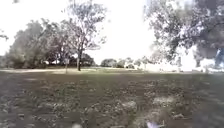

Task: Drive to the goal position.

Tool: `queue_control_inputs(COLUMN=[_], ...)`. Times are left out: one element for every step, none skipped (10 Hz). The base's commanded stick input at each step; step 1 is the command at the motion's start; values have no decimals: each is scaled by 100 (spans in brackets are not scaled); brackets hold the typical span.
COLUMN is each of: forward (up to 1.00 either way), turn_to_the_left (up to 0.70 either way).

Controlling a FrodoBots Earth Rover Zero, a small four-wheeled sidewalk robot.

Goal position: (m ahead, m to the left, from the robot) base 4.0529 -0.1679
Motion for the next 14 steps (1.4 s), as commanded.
queue_control_inputs(forward=[70,70,70,70,70,70,70,70,70,70,70,70,70,70], turn_to_the_left=[0,0,0,-3,-10,-19,-28,-32,-32,-32,-31,-19,-4,-1])
